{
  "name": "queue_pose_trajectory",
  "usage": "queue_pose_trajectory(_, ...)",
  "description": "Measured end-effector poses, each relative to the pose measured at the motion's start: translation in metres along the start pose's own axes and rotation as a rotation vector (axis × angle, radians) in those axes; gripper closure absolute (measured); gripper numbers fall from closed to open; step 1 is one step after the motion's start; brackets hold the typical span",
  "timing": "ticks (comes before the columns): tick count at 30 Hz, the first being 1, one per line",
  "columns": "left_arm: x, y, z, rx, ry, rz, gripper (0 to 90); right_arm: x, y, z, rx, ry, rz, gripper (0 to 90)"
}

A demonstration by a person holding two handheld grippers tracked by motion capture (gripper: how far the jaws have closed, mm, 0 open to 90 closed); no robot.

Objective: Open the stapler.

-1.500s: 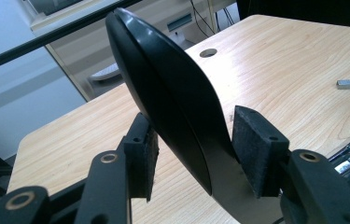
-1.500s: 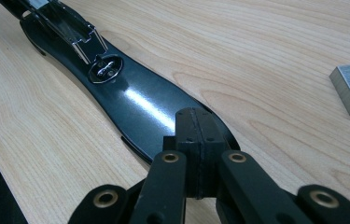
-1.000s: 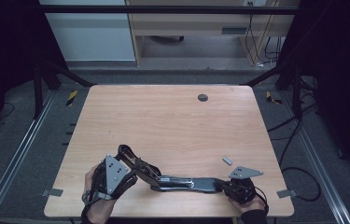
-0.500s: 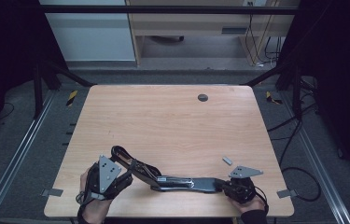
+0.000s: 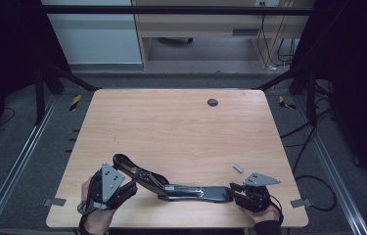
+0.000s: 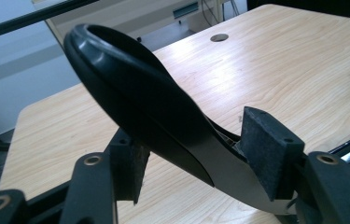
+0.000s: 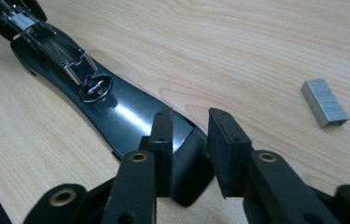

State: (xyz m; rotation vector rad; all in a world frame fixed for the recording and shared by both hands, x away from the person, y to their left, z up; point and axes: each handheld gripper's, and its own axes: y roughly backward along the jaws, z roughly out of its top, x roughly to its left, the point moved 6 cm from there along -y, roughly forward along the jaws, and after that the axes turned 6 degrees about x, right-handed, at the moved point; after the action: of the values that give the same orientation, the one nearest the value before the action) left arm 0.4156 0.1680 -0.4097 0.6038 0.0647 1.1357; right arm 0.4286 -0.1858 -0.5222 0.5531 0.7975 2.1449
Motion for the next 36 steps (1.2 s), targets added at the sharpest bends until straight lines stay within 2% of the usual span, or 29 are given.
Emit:
queue_pose_trajectory(5,0.004,-0.001,-0.002,0.010,0.001,0.009,38.6,-0.005,0.001,0.001,-0.007,0.009,-0.053,51.7)
queue_pose_trajectory(10,0.006,0.000,-0.003,0.019,-0.004,0.009,37.1,-0.008,0.002,0.001,-0.009,0.029,-0.077,46.3)
queue_pose_trajectory(17,0.009,0.002,-0.005,0.017,0.000,0.005,35.7,-0.013,0.004,0.001,-0.033,0.066,-0.110,43.7)
queue_pose_trajectory(21,0.011,0.007,-0.004,0.008,-0.008,0.011,35.8,-0.014,0.005,0.001,-0.039,0.074,-0.105,43.2)
queue_pose_trajectory(27,0.014,0.015,-0.005,-0.006,-0.013,0.009,35.2,-0.017,0.006,0.001,-0.034,0.051,-0.106,44.1)
queue_pose_trajectory(31,0.015,0.019,-0.009,0.004,-0.013,0.005,34.4,-0.019,0.007,0.001,-0.033,0.042,-0.130,40.8)
queue_pose_trajectory(36,0.016,0.024,-0.014,0.002,-0.008,0.002,33.8,-0.019,0.007,0.002,-0.032,0.022,-0.117,38.8)
